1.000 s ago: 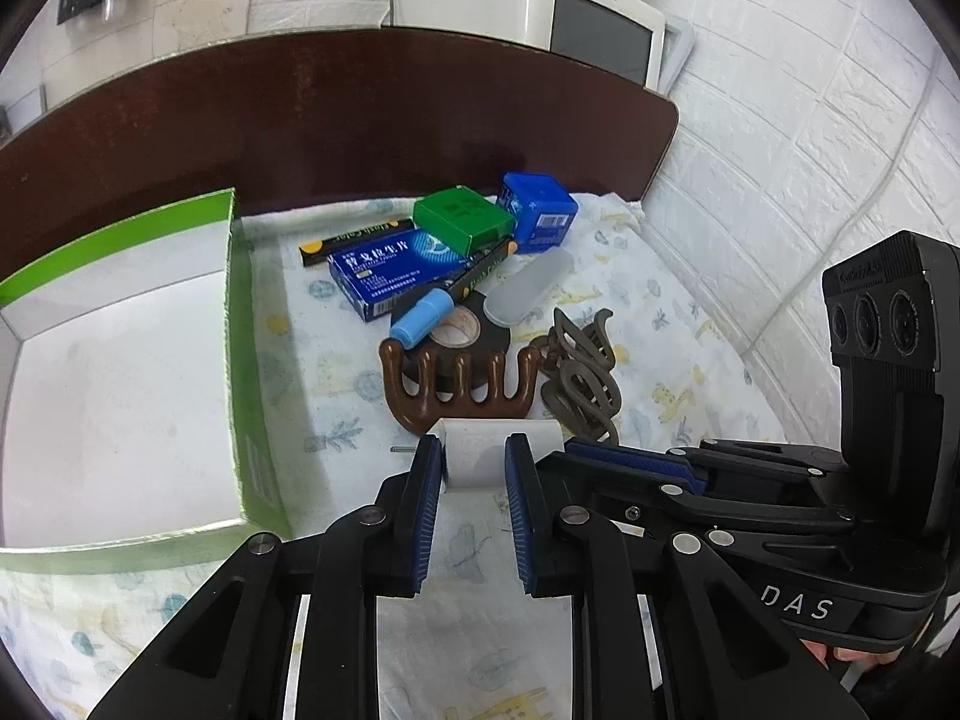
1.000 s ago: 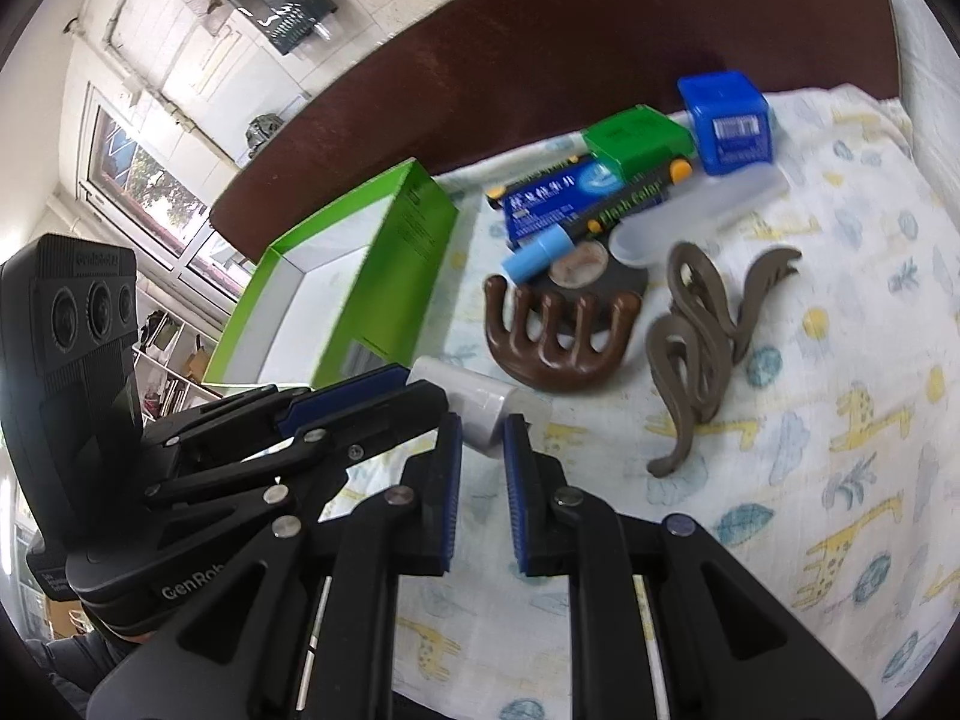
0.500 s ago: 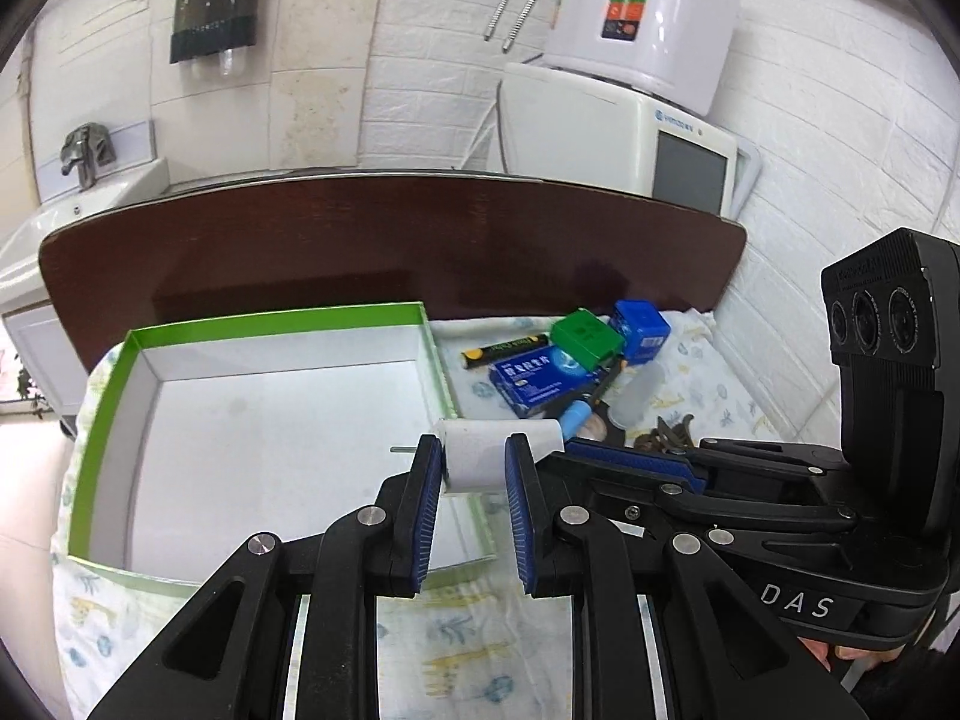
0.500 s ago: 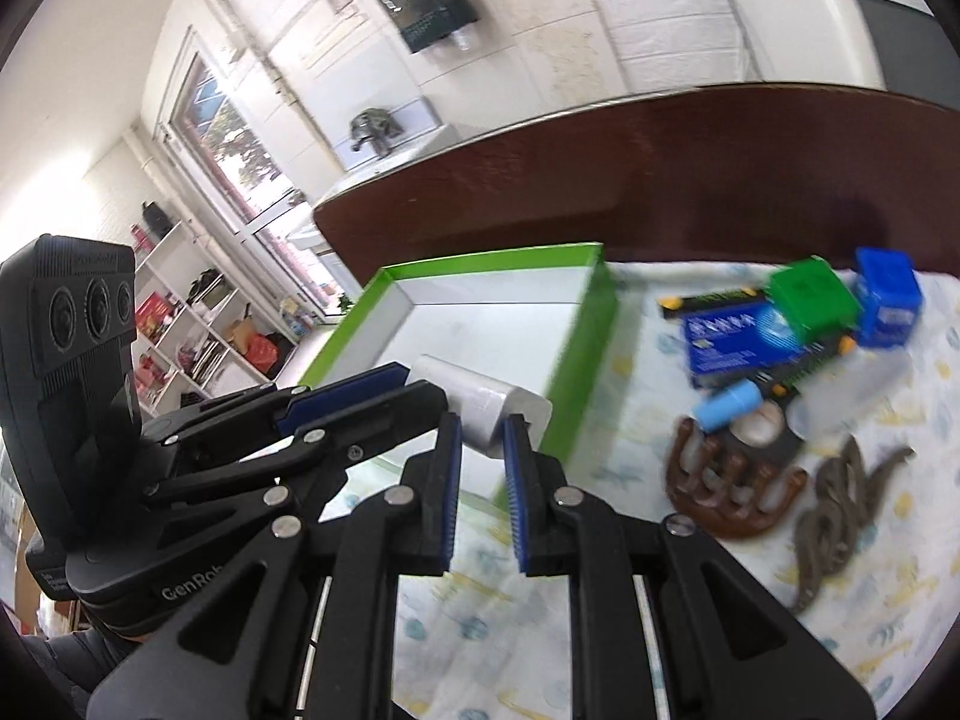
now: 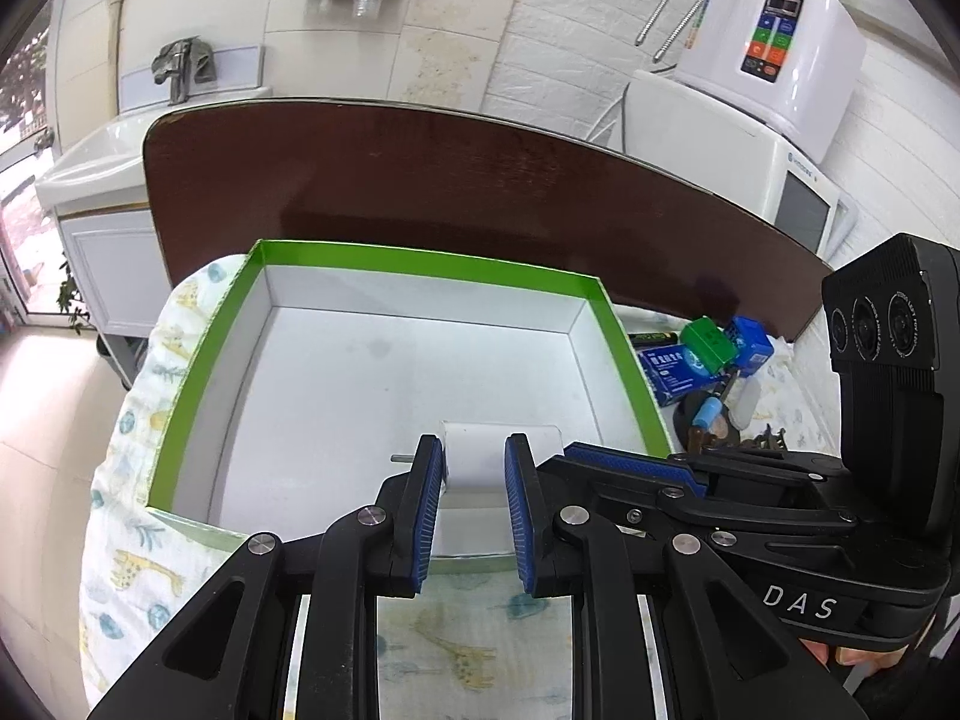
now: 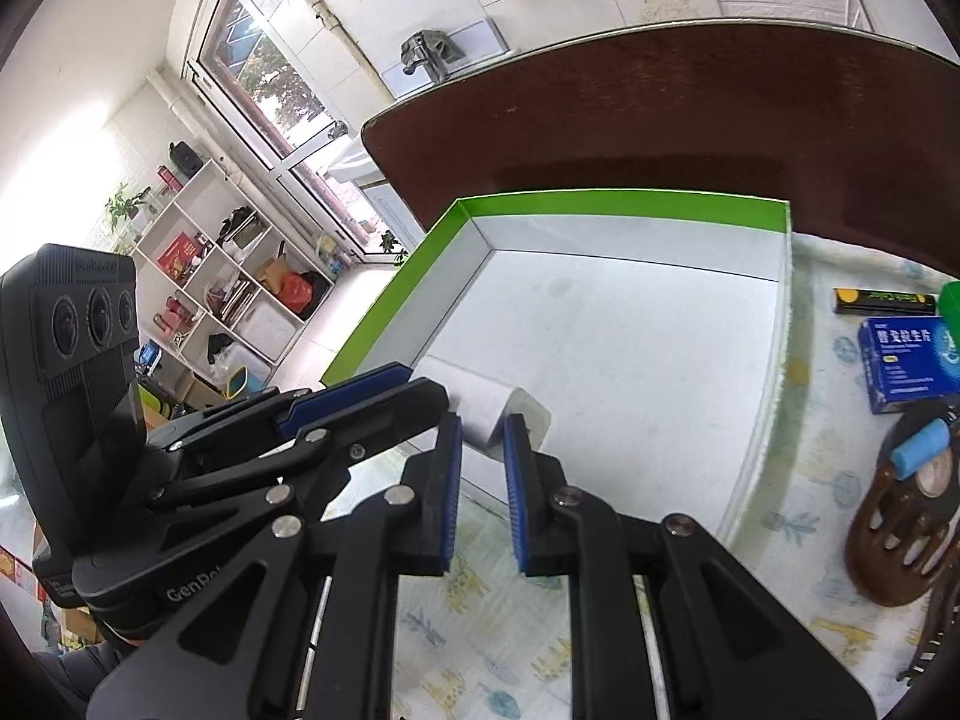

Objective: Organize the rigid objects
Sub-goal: 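Carry the plug into the green box and open the right gripper, then return the right gripper to the brown wooden comb and grasp it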

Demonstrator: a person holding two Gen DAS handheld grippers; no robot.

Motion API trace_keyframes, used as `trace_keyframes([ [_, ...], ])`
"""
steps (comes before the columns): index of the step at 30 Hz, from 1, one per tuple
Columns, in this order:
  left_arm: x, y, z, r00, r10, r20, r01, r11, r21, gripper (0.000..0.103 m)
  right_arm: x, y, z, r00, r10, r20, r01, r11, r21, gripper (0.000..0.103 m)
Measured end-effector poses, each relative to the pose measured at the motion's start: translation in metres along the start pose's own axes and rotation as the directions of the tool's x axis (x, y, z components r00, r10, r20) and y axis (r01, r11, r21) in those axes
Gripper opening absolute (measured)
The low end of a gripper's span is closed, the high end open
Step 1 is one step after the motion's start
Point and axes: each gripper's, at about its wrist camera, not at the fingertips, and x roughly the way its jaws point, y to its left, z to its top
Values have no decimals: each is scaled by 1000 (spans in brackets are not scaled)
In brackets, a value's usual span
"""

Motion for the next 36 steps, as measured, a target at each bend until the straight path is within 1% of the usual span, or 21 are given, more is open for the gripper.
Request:
trace_keyframes([
  [4, 6, 28, -3, 999, 24, -24, -25, 999, -44, 20, 27, 11, 4, 999, 25, -46, -26, 1000, -5, 15],
  [8, 16, 50, -10, 997, 38, -61, -44, 994, -95, 18, 54, 19, 5, 995, 20, -98, -21, 1000, -9, 14],
  [9, 18, 52, -12, 997, 28, -65, -34, 994, -103, 12, 60, 21, 4, 994, 12, -110, -13, 1000, -14, 14],
  [10, 20, 53, -13, 997, 10, -74, -18, 994, -108, 9, 64, 22, 4, 993, 17, -118, -18, 1000, -14, 10],
  [11, 21, 53, -14, 997, 7, -79, -15, 994, -106, 3, 67, 24, 4, 991, 33, -127, -34, 999, -7, 5],
  [12, 21, 51, -15, 997, 18, -75, -25, 995, -99, 1, 69, 27, 4, 991, 36, -131, -37, 999, -8, 4],
  [13, 21, 50, -15, 997, 30, -71, -36, 995, -91, 1, 69, 30, 4, 992, 20, -128, -23, 1000, -21, 4],
  [15, 21, 51, -15, 997, 12, -71, -19, 995, -100, 1, 67, 32, 5, 993, -2, -121, -2, 999, -34, 4],
  [18, 20, 47, -13, 997, -12, -70, 5, 995, -95, 1, 60, 28, 5, 993, 13, -115, -14, 1000, -13, 4],
  [20, 16, 38, -11, 999, -3, -48, -1, 997, -82, 1, 55, 29, 6, 995, 4, -99, -6, 1000, -17, 3],
  [23, 12, 28, -5, 999, -13, -31, 10, 997, -80, 1, 42, 26, 8, 998, -4, -65, 3, 1000, -14, 4],
  [26, 11, 14, 3, 1000, -21, -19, 19, 995, -94, 2, 24, 22, 9, 999, -42, -21, 42, 999, -21, 4],
  [28, 12, 1, 8, 1000, -28, -13, 27, 997, -77, 7, 7, 19, 9, 997, -76, 18, 77, 997, -30, 5],
  [29, 12, -6, 10, 1000, -26, -11, 26, 998, -65, 12, -1, 16, 10, 995, -89, 36, 90, 996, -28, 6],
  [30, 13, -14, 12, 1000, -26, -9, 26, 998, -55, 21, -10, 13, 9, 993, -102, 54, 103, 994, -22, 7],
  [31, 13, -22, 13, 1000, -26, -5, 26, 999, -44, 25, -19, 7, 9, 991, -116, 72, 117, 993, -15, 9],
  [33, 11, -39, 15, 999, -32, 11, 32, 999, -18, 42, -42, -3, 5, 982, -154, 112, 155, 988, 7, 13],
  [34, 10, -47, 16, 999, -35, 22, 35, 999, 0, 46, -52, -9, 3, 977, -172, 128, 171, 985, 20, 17],
  [36, 7, -65, 16, 998, -48, 52, 46, 998, 37, 60, -74, -24, -4, 962, -217, 165, 211, 976, 57, 23],
])
